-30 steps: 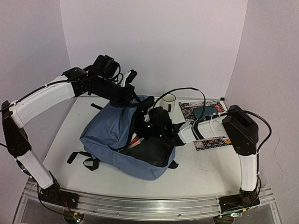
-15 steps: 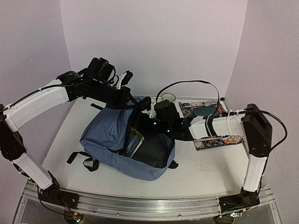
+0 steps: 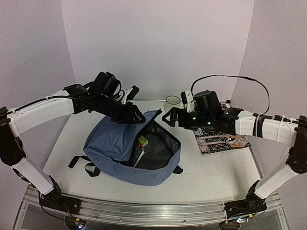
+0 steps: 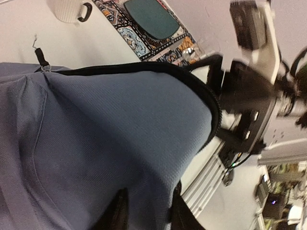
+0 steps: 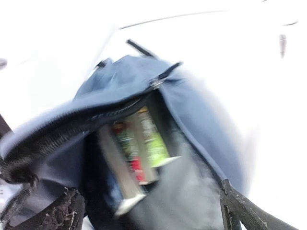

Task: Pack the student bag
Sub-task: Place the largest pocket of the bag in the student bag, then grab the student bag from the book.

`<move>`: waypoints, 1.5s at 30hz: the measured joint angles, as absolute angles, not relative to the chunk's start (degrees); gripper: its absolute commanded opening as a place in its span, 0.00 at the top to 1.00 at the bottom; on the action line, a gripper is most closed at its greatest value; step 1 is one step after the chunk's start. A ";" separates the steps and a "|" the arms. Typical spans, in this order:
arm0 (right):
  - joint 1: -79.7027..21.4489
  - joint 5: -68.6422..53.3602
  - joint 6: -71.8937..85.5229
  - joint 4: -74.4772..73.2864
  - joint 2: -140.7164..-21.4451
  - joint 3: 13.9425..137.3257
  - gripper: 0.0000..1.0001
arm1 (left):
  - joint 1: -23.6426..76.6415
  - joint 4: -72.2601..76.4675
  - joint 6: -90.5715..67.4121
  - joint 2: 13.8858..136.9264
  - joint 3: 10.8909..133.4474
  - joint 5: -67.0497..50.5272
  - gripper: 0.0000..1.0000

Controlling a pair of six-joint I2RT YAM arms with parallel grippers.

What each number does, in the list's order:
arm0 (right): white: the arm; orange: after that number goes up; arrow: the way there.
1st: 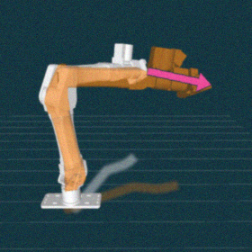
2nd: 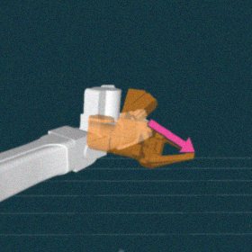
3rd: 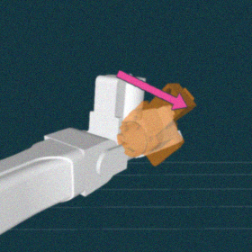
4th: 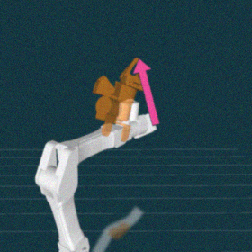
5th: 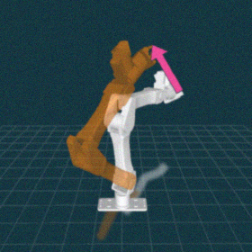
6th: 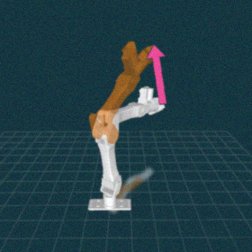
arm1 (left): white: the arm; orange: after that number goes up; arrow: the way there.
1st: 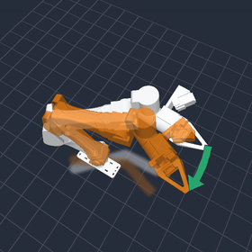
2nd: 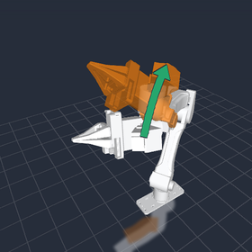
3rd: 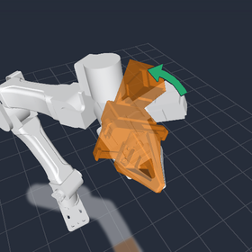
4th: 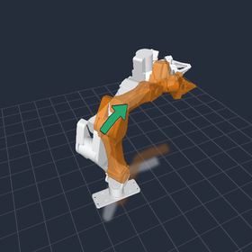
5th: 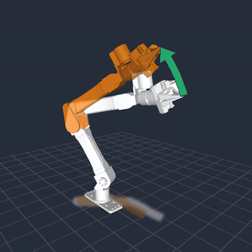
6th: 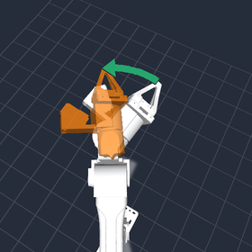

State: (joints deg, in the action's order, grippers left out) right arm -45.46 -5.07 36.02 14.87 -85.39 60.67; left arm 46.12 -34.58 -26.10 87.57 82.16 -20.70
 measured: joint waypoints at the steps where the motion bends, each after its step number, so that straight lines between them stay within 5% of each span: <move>1: -44.37 -5.06 34.89 13.82 -84.55 60.66 0.02 | 46.20 -34.41 -25.76 87.43 81.33 -20.78 0.31; 6: -41.53 -5.92 30.13 9.05 -84.13 63.79 0.02 | 45.85 -34.42 -25.26 85.85 79.79 -19.82 0.01; 14: -41.50 -11.27 26.89 5.72 -92.56 74.65 0.02 | 38.12 -34.07 -26.22 80.30 77.35 -15.50 0.01; 28: -40.67 -11.59 20.98 -0.97 -113.66 83.51 0.04 | 17.65 -35.11 -35.84 73.69 53.12 -6.65 0.01; 30: -40.44 -12.90 20.49 -1.32 -115.33 84.21 0.20 | 16.65 -35.25 -36.49 72.26 50.95 -5.41 0.00; 34: -40.21 -17.63 19.30 -1.32 -116.27 84.47 0.68 | 16.09 -33.08 -37.72 71.31 46.73 -5.21 0.03; 38: -40.27 -21.32 18.96 -1.09 -116.17 84.49 0.98 | 16.08 -30.33 -38.52 72.96 44.15 -7.29 0.13; 41: -40.38 -23.15 19.35 -1.15 -115.48 84.44 1.00 | 16.01 -27.77 -39.05 75.14 44.05 -9.59 0.37; 45: -40.78 -23.83 19.58 -1.66 -113.17 84.33 1.00 | 15.89 -25.37 -39.23 76.52 44.13 -13.24 0.85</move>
State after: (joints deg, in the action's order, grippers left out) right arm -40.78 -23.83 19.58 -1.66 -113.17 84.33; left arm 15.89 -25.37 -39.23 76.52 44.13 -13.24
